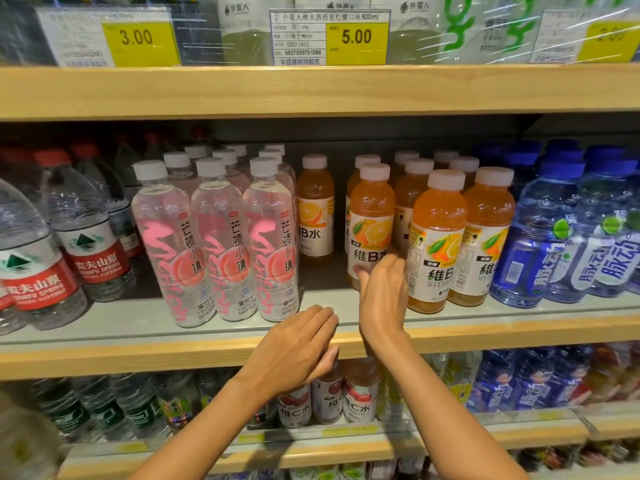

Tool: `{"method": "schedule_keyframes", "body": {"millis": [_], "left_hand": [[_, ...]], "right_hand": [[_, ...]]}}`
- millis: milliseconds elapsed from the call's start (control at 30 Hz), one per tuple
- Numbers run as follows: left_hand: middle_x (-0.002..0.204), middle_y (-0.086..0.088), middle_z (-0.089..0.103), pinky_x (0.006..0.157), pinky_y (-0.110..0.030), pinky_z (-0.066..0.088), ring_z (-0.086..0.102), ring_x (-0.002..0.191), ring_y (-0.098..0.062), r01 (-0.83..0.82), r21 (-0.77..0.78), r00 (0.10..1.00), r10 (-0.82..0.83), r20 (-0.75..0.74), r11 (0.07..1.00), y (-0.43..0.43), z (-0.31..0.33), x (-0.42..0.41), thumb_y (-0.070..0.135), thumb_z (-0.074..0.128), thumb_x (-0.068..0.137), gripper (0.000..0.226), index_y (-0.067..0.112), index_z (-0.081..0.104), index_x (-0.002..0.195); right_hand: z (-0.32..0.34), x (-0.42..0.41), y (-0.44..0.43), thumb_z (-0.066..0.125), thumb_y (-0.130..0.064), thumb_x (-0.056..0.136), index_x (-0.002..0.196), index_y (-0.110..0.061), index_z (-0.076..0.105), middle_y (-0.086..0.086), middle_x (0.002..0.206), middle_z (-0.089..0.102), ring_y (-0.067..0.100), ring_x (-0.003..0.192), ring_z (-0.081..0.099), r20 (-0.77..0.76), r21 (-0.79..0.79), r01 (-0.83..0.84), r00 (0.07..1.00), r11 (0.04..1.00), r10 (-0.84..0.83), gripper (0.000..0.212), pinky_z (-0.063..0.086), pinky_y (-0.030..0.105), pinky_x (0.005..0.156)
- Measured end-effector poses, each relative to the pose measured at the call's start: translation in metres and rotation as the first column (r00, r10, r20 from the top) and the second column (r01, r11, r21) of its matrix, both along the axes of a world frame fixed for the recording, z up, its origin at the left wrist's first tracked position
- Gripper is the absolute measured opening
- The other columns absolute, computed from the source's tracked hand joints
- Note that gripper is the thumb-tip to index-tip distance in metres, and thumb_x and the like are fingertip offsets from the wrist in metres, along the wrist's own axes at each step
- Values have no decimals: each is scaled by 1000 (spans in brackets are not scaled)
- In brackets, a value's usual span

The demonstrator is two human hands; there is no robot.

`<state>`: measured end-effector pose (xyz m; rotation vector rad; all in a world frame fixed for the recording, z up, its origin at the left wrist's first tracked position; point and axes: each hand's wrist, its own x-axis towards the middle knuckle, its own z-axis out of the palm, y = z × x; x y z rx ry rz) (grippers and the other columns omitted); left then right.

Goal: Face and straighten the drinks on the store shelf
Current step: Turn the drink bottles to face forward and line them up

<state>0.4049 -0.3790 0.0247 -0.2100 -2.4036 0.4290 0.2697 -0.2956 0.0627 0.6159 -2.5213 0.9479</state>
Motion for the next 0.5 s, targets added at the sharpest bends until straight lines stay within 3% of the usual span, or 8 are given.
{"method": "schedule_keyframes", "body": {"millis": [200,333,433,500], "left_hand": [[108,-12,68,84,-33,54,65,99,-24,6,15,999,-6,-36,1000,-1,-3,10,27,47,91,36,2,68,107],[108,-15,69,89,-34,53,66,98,-26,9,-12,993,-10,-114,1000,-15,-14,32,19,54,89,30,0,69,106],[108,-17,70,88,-37,54,69,95,-29,-26,-89,983,9,-185,996,-36,-23,52,19,52,92,31,-2,71,106],[109,-17,70,85,-38,54,70,94,-29,-54,-146,980,25,-196,988,-50,-25,59,23,44,96,36,0,67,112]], "right_hand": [[8,-14,-13,56,-19,95,119,3,57,21,115,59,34,109,56,36,163,30,999,986,-36,33,48,36,84],[7,-7,-5,60,-16,92,116,2,56,21,112,58,34,107,55,10,82,27,1000,996,-28,31,47,38,81],[1,8,-1,60,-12,89,104,0,54,19,100,58,34,96,55,-166,-120,-183,973,976,162,21,45,39,73],[3,11,-11,58,-15,91,105,0,56,17,101,61,31,96,57,-100,-185,-372,928,910,359,21,43,35,75]]}}
